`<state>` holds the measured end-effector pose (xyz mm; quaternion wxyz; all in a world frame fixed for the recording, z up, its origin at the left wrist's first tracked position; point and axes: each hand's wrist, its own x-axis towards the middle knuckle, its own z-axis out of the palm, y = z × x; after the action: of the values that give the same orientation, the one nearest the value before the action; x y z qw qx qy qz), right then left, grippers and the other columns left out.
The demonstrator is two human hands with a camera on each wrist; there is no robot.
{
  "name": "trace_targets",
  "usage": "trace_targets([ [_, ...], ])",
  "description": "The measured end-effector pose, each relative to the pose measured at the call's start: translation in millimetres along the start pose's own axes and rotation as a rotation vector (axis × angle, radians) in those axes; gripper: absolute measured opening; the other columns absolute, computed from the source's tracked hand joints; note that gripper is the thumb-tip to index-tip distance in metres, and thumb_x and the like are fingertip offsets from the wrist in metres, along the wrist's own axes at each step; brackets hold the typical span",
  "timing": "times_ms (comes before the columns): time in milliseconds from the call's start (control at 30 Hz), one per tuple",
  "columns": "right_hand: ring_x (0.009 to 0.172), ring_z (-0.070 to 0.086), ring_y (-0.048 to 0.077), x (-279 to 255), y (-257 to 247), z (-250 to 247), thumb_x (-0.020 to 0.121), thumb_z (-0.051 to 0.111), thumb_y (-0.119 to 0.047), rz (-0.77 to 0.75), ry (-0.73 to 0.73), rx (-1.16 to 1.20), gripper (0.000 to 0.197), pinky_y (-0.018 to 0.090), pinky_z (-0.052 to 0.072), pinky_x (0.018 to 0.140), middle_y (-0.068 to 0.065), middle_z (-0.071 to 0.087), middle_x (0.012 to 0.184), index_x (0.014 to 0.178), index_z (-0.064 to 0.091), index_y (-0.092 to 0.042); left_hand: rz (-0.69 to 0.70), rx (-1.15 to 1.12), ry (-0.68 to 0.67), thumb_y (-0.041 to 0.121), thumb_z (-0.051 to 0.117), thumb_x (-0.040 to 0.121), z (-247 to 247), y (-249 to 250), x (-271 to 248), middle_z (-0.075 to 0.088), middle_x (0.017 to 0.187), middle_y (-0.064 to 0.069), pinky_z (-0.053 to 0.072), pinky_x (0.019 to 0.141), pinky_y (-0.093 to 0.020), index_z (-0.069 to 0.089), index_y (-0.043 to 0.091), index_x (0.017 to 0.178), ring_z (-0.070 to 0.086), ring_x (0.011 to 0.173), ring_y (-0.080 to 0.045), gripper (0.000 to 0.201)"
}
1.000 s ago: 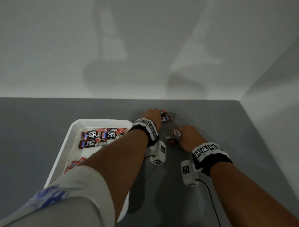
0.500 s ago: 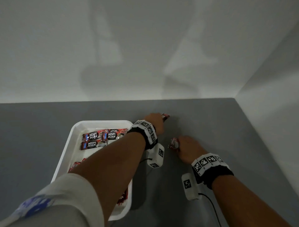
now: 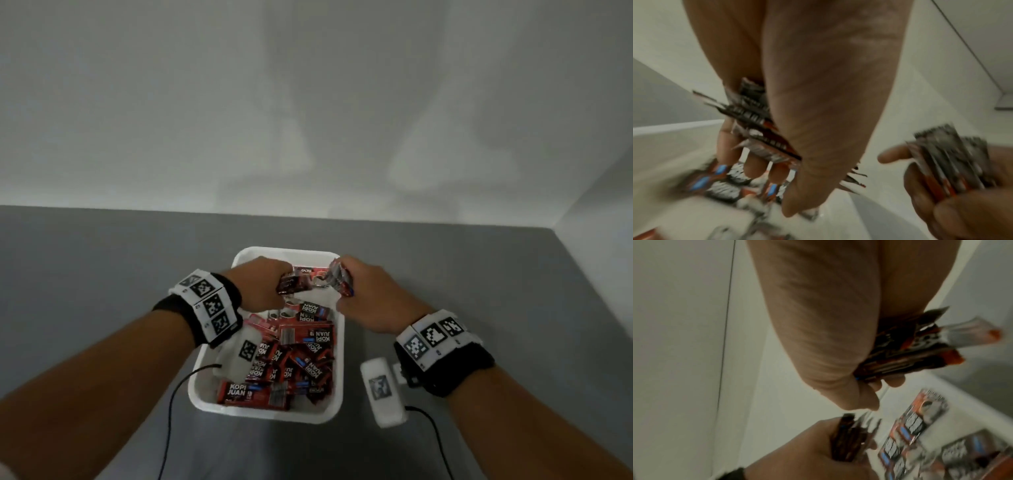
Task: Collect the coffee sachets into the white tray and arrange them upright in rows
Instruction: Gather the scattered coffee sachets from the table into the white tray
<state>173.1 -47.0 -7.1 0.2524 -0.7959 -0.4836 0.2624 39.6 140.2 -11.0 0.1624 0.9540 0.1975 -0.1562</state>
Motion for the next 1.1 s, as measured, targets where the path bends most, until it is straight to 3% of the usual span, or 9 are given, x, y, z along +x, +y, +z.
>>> trace_targets([
  [133,0.099,0.062,0.020,26.3,-35.0,51.3,0.094,0.061,-0.015,-0.051,-0.068,-0.192,0.030,0.030,0.047,0.077,0.002,0.063,0.114,0.123,0.054,-0.017,-0.014,-0.077,0.021,0.031,0.070,0.088,39.2,-26.8,-10.1,0.072,0.106,0.005,0.054,0.088,-0.032,0.067,0.023,0.111,0.068,0.099,-0.016,0.025],
  [267,0.111,0.064,0.027,40.7,-34.2,89.4,0.093,0.061,-0.018,-0.006,-0.068,-0.291,0.035,0.042,0.053,0.094,0.004,0.065,0.121,0.127,0.055,-0.019,-0.021,-0.124,0.102,0.042,0.071,0.083,62.3,-50.1,-9.1,0.067,0.110,0.002,0.054,0.088,-0.035,0.065,0.024,0.114,0.064,0.103,-0.020,0.037],
  [400,0.117,0.057,0.021,35.9,-27.7,89.6,0.093,0.064,-0.036,0.009,-0.006,-0.288,0.034,0.040,0.045,0.100,-0.003,0.063,0.124,0.125,0.060,-0.024,0.051,-0.159,0.094,0.055,0.049,0.082,64.5,-63.5,-17.3,0.064,0.111,0.005,0.055,0.091,-0.036,0.067,0.025,0.114,0.061,0.104,-0.016,0.047],
  [500,0.120,0.055,0.021,32.0,-15.1,86.1,0.094,0.061,-0.035,0.074,0.017,-0.247,0.033,0.037,0.048,0.099,-0.002,0.059,0.125,0.123,0.059,-0.020,0.024,-0.144,0.050,0.033,0.050,0.082,62.8,-72.2,-17.1,0.062,0.107,0.002,0.055,0.089,-0.036,0.068,0.017,0.099,0.061,0.100,-0.018,0.029],
  [600,0.109,0.054,0.017,35.2,-9.4,90.0,0.096,0.059,-0.036,0.079,-0.003,-0.250,0.023,0.031,0.047,0.090,-0.003,0.057,0.113,0.111,0.057,-0.019,0.018,-0.158,0.116,0.019,0.051,0.083,57.6,-77.2,-7.6,0.060,0.102,0.002,0.054,0.085,-0.035,0.059,0.017,0.091,0.062,0.100,-0.022,0.012],
  [767,0.112,0.054,0.023,70.0,-15.1,84.7,0.093,0.050,-0.030,0.136,-0.010,-0.274,0.025,0.042,0.050,0.096,0.001,0.058,0.118,0.115,0.055,-0.017,0.049,-0.093,0.073,0.008,0.049,0.091,41.0,-65.2,21.5,0.066,0.112,-0.013,0.051,0.096,-0.040,0.066,0.003,0.104,0.062,0.108,-0.030,0.023],
  [833,0.113,0.054,0.025,87.0,-13.7,83.0,0.088,0.049,-0.027,0.148,-0.024,-0.305,0.029,0.045,0.049,0.098,0.004,0.058,0.118,0.114,0.054,-0.014,0.020,-0.058,0.071,0.011,0.048,0.094,40.6,-66.7,33.6,0.062,0.122,-0.013,0.046,0.101,-0.038,0.062,0.006,0.115,0.058,0.117,-0.031,0.025],
  [967,0.111,0.058,0.026,114.8,-3.7,91.7,0.091,0.056,-0.029,0.118,-0.041,-0.480,0.031,0.035,0.045,0.096,0.005,0.060,0.118,0.117,0.055,-0.013,0.003,0.098,0.023,0.024,0.044,0.100,47.1,-70.1,48.3,0.051,0.138,-0.012,0.032,0.113,-0.040,0.047,0.009,0.138,0.049,0.128,-0.031,0.041],
  [1100,0.122,0.050,0.031,126.1,5.4,100.3,0.092,0.054,-0.034,0.126,-0.067,-0.606,0.043,0.043,0.034,0.109,0.008,0.058,0.128,0.128,0.051,-0.012,-0.079,0.123,-0.059,0.034,0.048,0.098,51.6,-74.4,53.9,0.046,0.141,-0.014,0.032,0.114,-0.047,0.046,0.012,0.141,0.039,0.135,-0.036,0.048],
])
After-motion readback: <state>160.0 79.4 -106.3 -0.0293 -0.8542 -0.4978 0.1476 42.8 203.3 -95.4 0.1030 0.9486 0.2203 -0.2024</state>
